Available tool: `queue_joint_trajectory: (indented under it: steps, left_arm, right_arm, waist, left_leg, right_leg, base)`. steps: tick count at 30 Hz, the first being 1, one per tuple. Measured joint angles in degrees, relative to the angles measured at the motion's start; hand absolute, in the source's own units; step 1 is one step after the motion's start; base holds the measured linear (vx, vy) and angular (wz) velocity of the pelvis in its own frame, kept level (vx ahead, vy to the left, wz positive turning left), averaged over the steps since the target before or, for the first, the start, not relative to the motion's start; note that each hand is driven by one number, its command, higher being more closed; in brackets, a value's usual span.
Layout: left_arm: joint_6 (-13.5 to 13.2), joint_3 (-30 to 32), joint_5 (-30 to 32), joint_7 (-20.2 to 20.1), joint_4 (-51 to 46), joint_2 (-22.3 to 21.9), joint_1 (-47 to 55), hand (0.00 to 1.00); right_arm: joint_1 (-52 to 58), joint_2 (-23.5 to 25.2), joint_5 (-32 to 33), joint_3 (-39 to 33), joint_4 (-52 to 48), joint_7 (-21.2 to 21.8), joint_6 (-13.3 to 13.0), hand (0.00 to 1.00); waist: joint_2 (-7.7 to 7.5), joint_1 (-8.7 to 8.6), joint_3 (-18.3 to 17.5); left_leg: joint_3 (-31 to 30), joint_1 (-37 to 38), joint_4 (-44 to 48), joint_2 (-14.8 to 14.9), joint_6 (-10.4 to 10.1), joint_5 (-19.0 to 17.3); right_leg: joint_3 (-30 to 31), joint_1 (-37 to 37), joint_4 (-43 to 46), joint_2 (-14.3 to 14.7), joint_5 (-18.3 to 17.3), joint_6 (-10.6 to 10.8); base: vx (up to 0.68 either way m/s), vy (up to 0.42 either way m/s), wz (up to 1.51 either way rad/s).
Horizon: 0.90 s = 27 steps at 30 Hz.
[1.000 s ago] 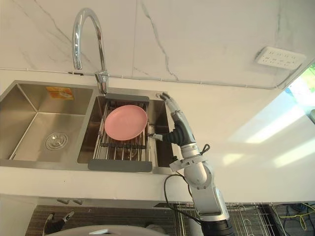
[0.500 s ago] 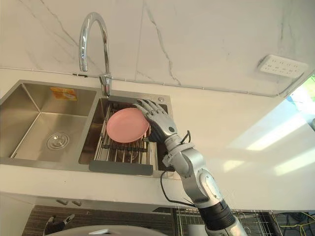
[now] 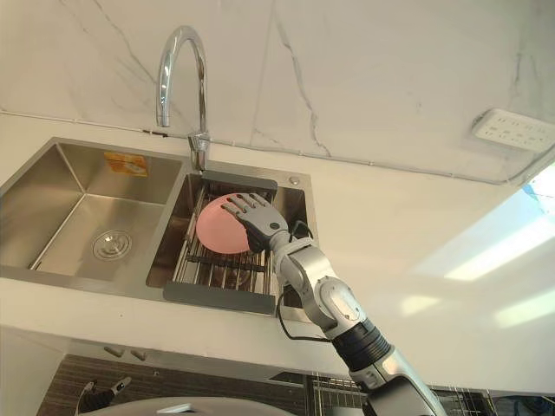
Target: Walk over to the sink, pick up the cup, carry it to the dishwasher, place the cup inside the dishwasher, then close the dishwasher door
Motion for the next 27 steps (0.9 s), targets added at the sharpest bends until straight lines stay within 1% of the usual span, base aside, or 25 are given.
queue_joint_trajectory:
  steps: [3,10,13,15,17,19,23,25,27]
  left_arm:
    - [0.1,0.0,0.0,0.0,-0.1,-0.1,-0.2,0.00]
    - [0.1,0.0,1.0,0.0,-0.1,-0.2,-0.2,0.00]
    - [0.1,0.1,0.9,0.0,-0.7,-0.2,-0.1,0.00]
    - [0.4,0.1,0.9,0.0,-2.3,-0.2,0.1,0.00]
    - [0.6,0.1,0.9,0.1,-2.4,-0.2,0.1,0.00]
    - [0.8,0.1,0.9,0.1,-2.4,-0.2,0.3,0.00]
    - [0.8,0.1,0.9,0.1,-2.4,-0.2,0.7,0.00]
    - [0.8,0.1,0.9,0.1,-2.4,-0.3,0.8,0.00]
    - [0.8,0.1,0.9,0.1,-2.5,-0.3,0.9,0.00]
  right_arm:
    - [-0.8,0.1,-1.3,0.3,2.7,0.0,-0.1,0.00]
    - [-3.6,0.2,-4.5,2.4,8.9,-0.1,-0.2,0.00]
    - [-3.9,0.4,-5.0,2.3,12.2,-0.1,-0.2,0.00]
    - [-4.0,0.4,-6.5,2.4,14.6,-0.1,-0.2,0.00]
    - [-4.0,0.5,-6.6,2.4,15.4,-0.1,0.0,0.00]
    - [-4.0,0.7,-6.7,2.4,15.5,-0.1,0.1,0.00]
    - [-4.4,2.6,-8.6,2.4,19.7,-0.6,0.3,0.00]
    - [-4.4,2.9,-8.9,2.4,20.9,-0.8,0.3,0.00]
    - [-4.5,3.0,-8.9,2.4,22.3,-2.3,0.3,0.00]
  waist:
    - [-0.03,0.53,0.0]
    - [-0.13,0.73,-0.1]
    - [-0.17,0.95,-0.1]
    - [-0.20,1.07,-0.1]
    - [-0.11,1.61,-0.1]
    - [-0.10,1.75,-0.1]
    - [-0.09,1.94,0.0]
    - [-0.05,2.11,0.0]
    - [-0.03,2.25,0.0]
  left_leg:
    - [-0.1,-0.1,0.0,0.0,0.0,0.0]
    - [-0.2,-0.4,0.0,0.0,-0.1,0.1]
    - [-0.7,-0.2,-1.2,-0.1,-0.2,1.1]
    - [-1.3,-0.5,-1.2,-0.1,-0.3,1.4]
    - [-1.3,-0.5,-1.2,0.0,-0.5,1.5]
    - [-1.4,-0.7,-1.2,0.1,-0.5,1.6]
    - [-1.4,-1.1,-1.3,0.1,-0.6,2.0]
    - [-1.4,-1.2,-1.3,0.1,-0.5,2.0]
    - [-1.4,-1.2,-1.3,0.1,-0.5,2.0]
  right_leg:
    - [-0.1,0.0,0.0,0.0,0.0,0.0]
    - [-0.2,-0.2,0.0,0.0,0.0,0.0]
    - [-0.8,-0.2,0.0,0.0,0.0,0.1]
    - [-1.5,-0.3,0.0,0.0,0.0,0.1]
    - [-1.5,-0.3,0.0,0.1,0.0,0.1]
    - [-1.5,-0.4,0.1,0.1,0.1,0.1]
    - [-1.6,-0.9,0.3,0.1,0.2,0.0]
    - [-1.7,-1.0,0.2,0.1,0.3,0.1]
    - [-1.8,-1.0,0.2,0.1,0.3,0.1]
  base:
    - [0.00,0.000,0.00]
    - [0.00,-0.002,0.01]
    - [-0.03,-0.017,0.10]
    - [-0.04,-0.017,0.15]
    - [-0.05,-0.015,0.02]
    - [-0.06,-0.012,0.00]
    - [-0.05,-0.006,0.01]
    - [-0.04,-0.001,0.01]
    - [-0.02,-0.001,0.01]
